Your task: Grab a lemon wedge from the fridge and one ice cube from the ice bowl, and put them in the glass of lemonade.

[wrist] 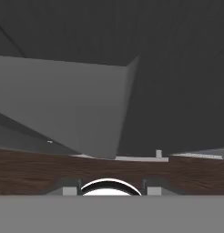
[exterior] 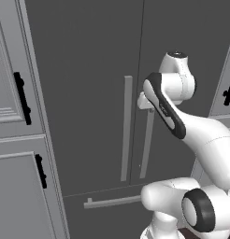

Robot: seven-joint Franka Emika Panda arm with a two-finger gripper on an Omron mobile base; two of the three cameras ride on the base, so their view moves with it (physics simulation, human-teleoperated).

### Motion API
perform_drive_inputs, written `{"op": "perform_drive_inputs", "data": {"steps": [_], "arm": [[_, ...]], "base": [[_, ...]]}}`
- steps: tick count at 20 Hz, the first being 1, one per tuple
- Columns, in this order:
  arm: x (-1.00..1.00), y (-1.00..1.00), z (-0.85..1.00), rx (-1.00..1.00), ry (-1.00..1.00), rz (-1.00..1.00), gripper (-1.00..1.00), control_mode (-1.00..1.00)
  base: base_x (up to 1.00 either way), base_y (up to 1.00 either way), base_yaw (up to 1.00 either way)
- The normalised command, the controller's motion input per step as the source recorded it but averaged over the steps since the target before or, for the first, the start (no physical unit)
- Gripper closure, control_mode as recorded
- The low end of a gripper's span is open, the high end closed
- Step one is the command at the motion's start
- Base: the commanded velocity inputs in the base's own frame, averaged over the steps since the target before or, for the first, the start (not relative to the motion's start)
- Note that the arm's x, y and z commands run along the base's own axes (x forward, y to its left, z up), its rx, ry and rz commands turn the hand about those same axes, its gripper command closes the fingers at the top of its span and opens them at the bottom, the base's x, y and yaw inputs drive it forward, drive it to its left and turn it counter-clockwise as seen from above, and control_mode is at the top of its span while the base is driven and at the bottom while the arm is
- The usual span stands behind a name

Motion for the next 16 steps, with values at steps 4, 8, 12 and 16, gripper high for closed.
{"op": "perform_drive_inputs", "data": {"steps": [4, 8, 12, 16], "arm": [[-0.1, 0.0, 0.0, 0.0, 0.04, 0.0, -1.0, -1.0], [-0.47, 0.0, 0.0, 0.0, 0.03, 0.0, -1.0, -1.0], [-0.55, 0.05, -0.12, 0.0, 0.15, 0.0, -1.0, -1.0], [-0.57, 0.02, -0.1, 0.0, 0.03, 0.0, -1.0, -1.0]], "base": [[0.0, 0.0, 0.0], [0.0, 0.0, 0.0], [0.0, 0.0, 0.0], [0.0, 0.0, 0.0]]}}
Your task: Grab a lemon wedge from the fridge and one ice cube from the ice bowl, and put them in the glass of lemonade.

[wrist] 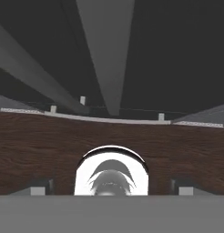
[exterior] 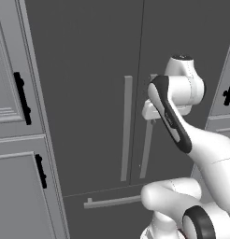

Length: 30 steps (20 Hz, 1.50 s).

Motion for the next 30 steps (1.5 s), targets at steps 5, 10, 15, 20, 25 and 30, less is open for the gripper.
{"op": "perform_drive_inputs", "data": {"steps": [5, 10, 15, 20, 25, 30], "arm": [[-0.32, 0.0, -0.02, 0.0, 0.0, 0.0, -1.0, -1.0], [-0.07, 0.0, 0.0, 0.0, 0.01, 0.0, -1.0, 1.0], [0.0, 0.0, 0.0, 0.0, 0.0, 0.0, -1.0, 1.0], [0.0, 0.0, 0.0, 0.0, 0.0, 0.0, -1.0, 1.0], [0.0, 0.0, 0.0, 0.0, 0.0, 0.0, -1.0, 1.0], [0.0, 0.0, 0.0, 0.0, 0.0, 0.0, -1.0, 1.0]], "base": [[0.0, 0.0, 0.0], [-0.76, 0.0, 0.0], [-0.79, 0.08, 0.0], [-0.15, 0.3, 0.07], [0.08, 0.25, 0.42], [0.55, 0.23, 0.76]]}}
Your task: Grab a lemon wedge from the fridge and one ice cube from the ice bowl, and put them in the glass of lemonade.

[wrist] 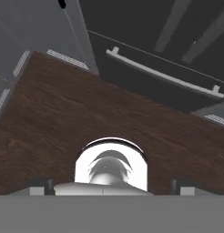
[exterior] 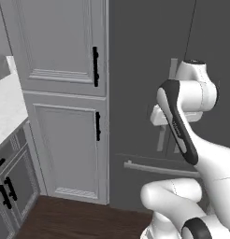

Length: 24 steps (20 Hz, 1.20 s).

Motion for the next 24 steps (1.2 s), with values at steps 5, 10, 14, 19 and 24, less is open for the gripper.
{"op": "perform_drive_inputs", "data": {"steps": [5, 10, 14, 19, 24], "arm": [[0.0, 0.0, 0.0, 0.0, 0.0, 0.0, -1.0, 1.0], [0.0, 0.0, 0.0, 0.0, 0.0, 0.0, -1.0, 1.0], [0.0, 0.0, 0.0, 0.0, 0.0, 0.0, -1.0, 1.0], [0.0, 0.0, 0.0, 0.0, 0.0, 0.0, -1.0, 1.0], [0.0, 0.0, 0.0, 0.0, 0.0, 0.0, -1.0, 1.0]], "base": [[0.65, 0.15, 0.86], [0.63, 0.14, 0.87], [0.64, 0.14, 0.83], [0.9, 0.01, 0.7], [0.97, -0.55, 0.2]]}}
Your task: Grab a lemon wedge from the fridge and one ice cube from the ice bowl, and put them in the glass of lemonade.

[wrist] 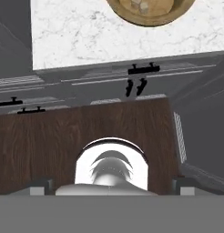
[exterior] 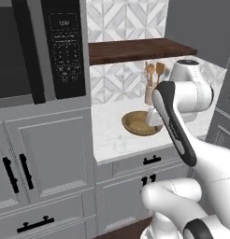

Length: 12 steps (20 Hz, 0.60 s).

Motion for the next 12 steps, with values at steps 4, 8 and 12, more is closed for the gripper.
{"op": "perform_drive_inputs", "data": {"steps": [4, 8, 12], "arm": [[0.0, 0.0, 0.0, 0.0, 0.0, 0.0, -1.0, 1.0], [0.0, 0.0, 0.0, 0.0, 0.0, 0.0, -1.0, 1.0], [0.0, 0.0, 0.0, 0.0, 0.0, 0.0, -1.0, 1.0]], "base": [[0.72, -0.46, 0.03], [0.61, -0.38, 0.0], [0.57, -0.09, 0.0]]}}
